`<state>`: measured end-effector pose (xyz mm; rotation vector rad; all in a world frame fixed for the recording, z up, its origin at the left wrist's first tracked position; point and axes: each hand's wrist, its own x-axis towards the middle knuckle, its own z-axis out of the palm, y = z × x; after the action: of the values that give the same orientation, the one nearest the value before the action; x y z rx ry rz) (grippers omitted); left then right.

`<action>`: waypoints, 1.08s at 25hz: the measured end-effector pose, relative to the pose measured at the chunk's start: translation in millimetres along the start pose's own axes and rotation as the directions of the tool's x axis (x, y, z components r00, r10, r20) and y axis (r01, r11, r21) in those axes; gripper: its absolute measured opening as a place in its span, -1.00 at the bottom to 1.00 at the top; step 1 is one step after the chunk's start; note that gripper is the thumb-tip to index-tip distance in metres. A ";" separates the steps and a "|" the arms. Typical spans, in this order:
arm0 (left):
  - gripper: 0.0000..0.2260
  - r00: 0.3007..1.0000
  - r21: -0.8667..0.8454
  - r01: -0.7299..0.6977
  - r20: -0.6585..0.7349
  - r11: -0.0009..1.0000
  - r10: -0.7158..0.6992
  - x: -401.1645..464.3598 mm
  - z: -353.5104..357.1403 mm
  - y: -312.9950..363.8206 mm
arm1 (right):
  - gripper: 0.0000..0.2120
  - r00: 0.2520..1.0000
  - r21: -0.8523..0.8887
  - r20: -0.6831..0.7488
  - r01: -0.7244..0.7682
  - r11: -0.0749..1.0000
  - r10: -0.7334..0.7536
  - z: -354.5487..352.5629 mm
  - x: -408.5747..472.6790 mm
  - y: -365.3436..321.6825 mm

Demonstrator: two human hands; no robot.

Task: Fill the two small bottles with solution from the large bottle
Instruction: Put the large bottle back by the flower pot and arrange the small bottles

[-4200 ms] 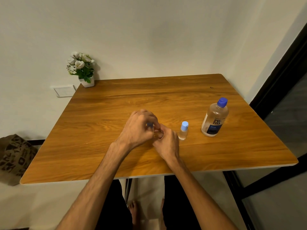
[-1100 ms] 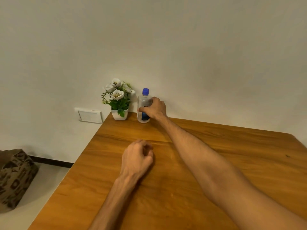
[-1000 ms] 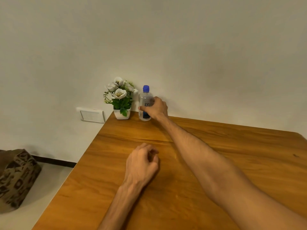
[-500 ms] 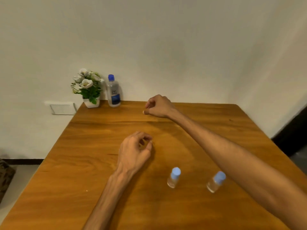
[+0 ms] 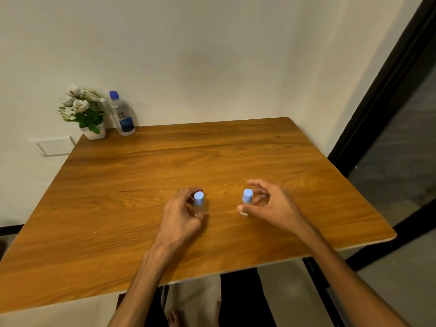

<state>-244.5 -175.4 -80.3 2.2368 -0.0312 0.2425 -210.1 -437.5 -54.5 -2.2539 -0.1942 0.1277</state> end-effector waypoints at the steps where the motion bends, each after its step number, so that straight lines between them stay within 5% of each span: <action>1: -0.56 0.999 -0.027 0.032 -0.020 0.999 -0.033 -2.1 2.3 -0.4 | -0.40 1.000 0.028 -0.015 0.010 1.000 -0.009 10.2 -0.6 6.6; 5: -0.72 0.993 -0.070 0.073 -0.090 0.995 -0.079 7.1 4.6 -7.9 | -0.70 0.989 0.094 -0.146 0.028 0.995 -0.014 42.4 20.9 8.1; 13: -0.67 0.957 0.032 0.139 -0.260 0.990 -0.126 178.5 -47.5 -95.3 | -0.74 0.982 0.043 -0.159 0.106 0.993 -0.098 136.6 230.6 -96.5; 16: -0.81 0.941 0.082 0.160 -0.314 0.984 -0.126 255.1 -66.1 -129.3 | -0.86 0.983 0.023 -0.155 0.099 0.995 -0.094 172.0 316.3 -128.4; 19: -0.92 0.922 0.092 0.181 -0.362 0.979 -0.137 314.9 -76.2 -158.3 | -0.84 0.984 -0.029 -0.149 0.091 0.995 -0.094 199.1 382.7 -143.6; 27: -0.82 0.901 0.170 0.228 -0.409 0.959 -0.141 363.4 -73.1 -182.6 | -0.76 0.983 -0.038 -0.128 0.124 0.992 -0.128 217.6 431.2 -146.0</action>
<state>119.3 18.3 -109.3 2.3434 0.4443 0.6124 165.3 -102.3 -91.3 -2.2630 -0.2699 -0.0899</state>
